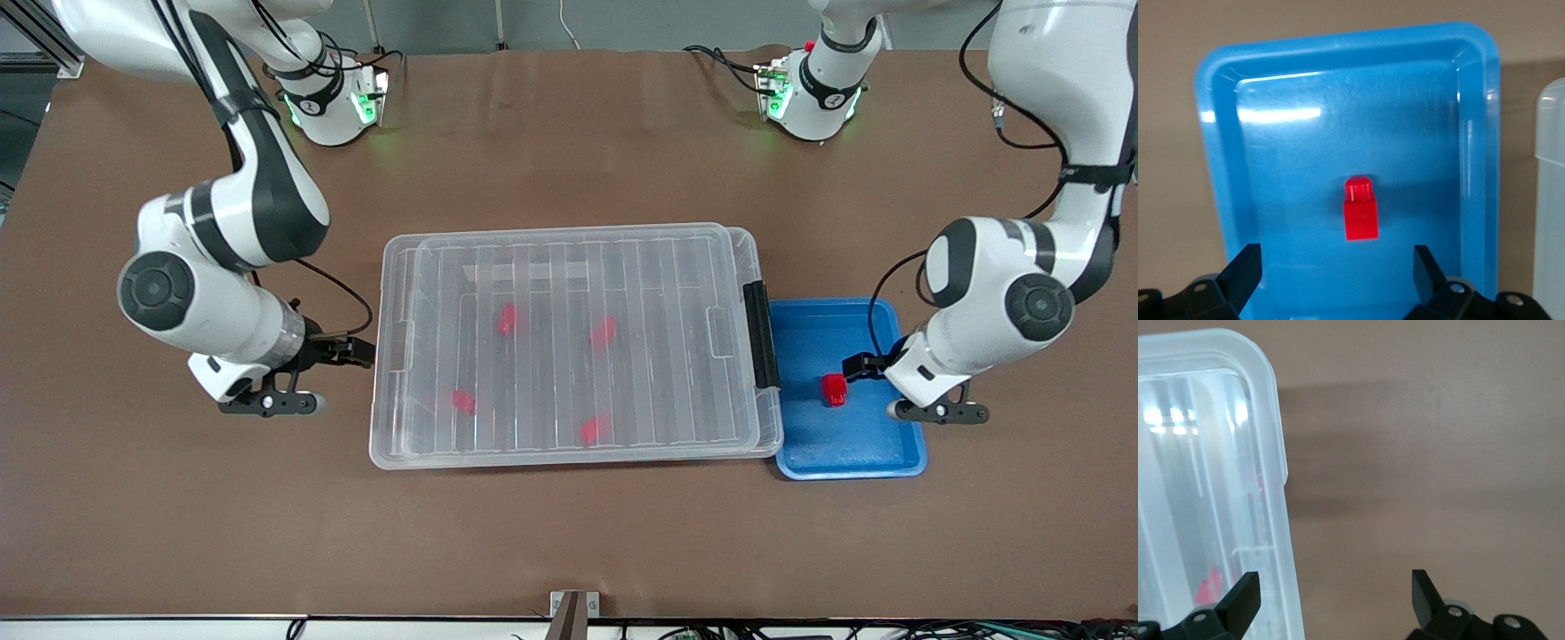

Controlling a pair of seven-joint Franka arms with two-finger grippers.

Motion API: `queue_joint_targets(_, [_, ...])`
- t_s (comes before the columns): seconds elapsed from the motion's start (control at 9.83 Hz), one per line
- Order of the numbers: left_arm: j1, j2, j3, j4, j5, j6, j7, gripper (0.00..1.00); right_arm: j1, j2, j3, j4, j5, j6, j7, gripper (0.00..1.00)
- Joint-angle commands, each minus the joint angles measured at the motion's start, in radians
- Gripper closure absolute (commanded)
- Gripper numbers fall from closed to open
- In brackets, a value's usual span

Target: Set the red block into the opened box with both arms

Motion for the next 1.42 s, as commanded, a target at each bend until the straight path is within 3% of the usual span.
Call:
queue_joint_targets(0.0, [0.003,0.116,-0.003,-0.003,0.021,0.083,-0.023,0.13,0.025,0.033,0.003,-0.006,-0.045,0.033,0.020,0.00])
queue_joint_targets(0.2, [0.001,0.185,-0.003,-0.010,0.020,0.163,-0.044,0.27,0.039,0.059,0.003,-0.010,-0.079,0.050,0.020,0.00])
queue_joint_targets(0.31, [0.004,0.197,-0.003,-0.011,0.020,0.180,-0.056,0.38,0.037,0.059,0.003,-0.020,-0.099,0.053,0.020,0.00])
queue_joint_targets(0.61, [0.001,0.191,-0.003,-0.010,0.020,0.172,-0.058,0.86,0.025,0.059,0.003,-0.030,-0.153,0.061,0.017,0.00])
queue_joint_targets(0.71, [0.001,0.184,-0.004,-0.011,0.021,0.168,-0.058,0.93,0.020,0.059,0.003,-0.030,-0.154,0.061,0.006,0.00])
queue_joint_targets(1.02, [-0.006,0.074,-0.012,0.001,0.021,0.038,-0.056,0.99,-0.027,0.058,0.001,-0.032,-0.154,0.047,-0.067,0.00])
queue_joint_targets(1.32, [-0.014,-0.075,-0.104,0.055,0.021,-0.197,-0.122,0.99,-0.075,0.047,-0.002,-0.032,-0.156,0.016,-0.152,0.00])
